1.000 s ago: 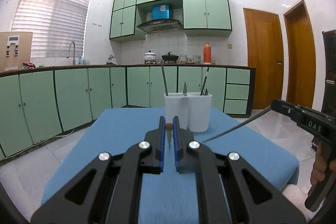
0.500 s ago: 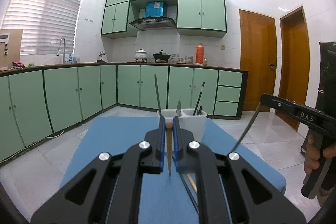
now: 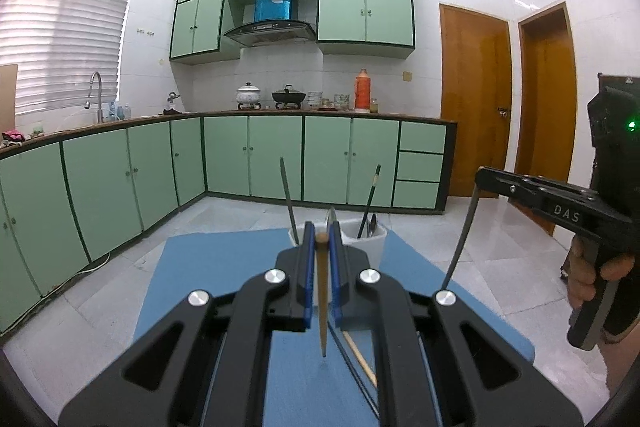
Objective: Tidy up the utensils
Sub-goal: 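Lift both chopsticks and carry them upright toward the white holders, then lower both held chopsticks into the white holders and open both tools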
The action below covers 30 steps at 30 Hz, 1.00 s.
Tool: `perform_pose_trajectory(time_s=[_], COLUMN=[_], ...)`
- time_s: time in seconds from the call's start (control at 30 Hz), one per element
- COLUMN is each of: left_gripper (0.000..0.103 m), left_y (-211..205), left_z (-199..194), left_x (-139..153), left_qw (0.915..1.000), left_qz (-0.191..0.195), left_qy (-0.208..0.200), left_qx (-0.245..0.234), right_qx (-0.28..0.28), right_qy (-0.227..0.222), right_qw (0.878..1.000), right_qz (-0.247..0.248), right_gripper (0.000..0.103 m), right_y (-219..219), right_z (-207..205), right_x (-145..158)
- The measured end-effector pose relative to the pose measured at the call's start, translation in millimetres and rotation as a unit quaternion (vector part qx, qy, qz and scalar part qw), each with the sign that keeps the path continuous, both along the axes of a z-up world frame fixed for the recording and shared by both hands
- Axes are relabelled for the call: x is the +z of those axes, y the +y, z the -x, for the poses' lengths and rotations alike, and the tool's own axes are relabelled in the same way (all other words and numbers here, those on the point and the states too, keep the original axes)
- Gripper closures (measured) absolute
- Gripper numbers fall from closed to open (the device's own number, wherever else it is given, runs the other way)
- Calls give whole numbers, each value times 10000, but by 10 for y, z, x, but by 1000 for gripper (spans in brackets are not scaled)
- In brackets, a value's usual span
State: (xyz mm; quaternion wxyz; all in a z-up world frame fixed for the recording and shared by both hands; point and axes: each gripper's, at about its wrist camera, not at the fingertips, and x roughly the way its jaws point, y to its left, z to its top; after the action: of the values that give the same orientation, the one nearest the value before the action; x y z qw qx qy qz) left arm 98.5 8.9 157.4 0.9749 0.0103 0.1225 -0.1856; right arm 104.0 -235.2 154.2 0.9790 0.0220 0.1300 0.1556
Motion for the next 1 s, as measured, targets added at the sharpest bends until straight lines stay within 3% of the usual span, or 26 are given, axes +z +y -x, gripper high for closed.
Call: perform_pose_trajectory(time_s=[0.23,0.37,0.57,0.73,1.0], left_gripper=[97,97,97,97,97], left_y=[16,-16,-262,-472,-645], left_z=[-138,-213,-608,-1123,-1766], left_x=[410,736,1003,889,487], left_qw=[9993,9965,9934,9953,9982], left_qz=[152,285,268,233,94], left_qy=[-343,-783,-1104,-921,-550], left_qx=[-2,49,134,163,238], right_qx=[13,-30,-215,-408,-408], right_qy=[-246,-438,-786,-783,-386], right_qw=[9996,9988,9963,9958,9973], right_qz=[-103,-204,-271,-248,-462], right_gripper=[97,97,97,97,97], right_y=[-59,-135,-166,-172,-218], right_z=[-239,-403,-746,-1176,-1762], right_x=[409,689,1053,982,458])
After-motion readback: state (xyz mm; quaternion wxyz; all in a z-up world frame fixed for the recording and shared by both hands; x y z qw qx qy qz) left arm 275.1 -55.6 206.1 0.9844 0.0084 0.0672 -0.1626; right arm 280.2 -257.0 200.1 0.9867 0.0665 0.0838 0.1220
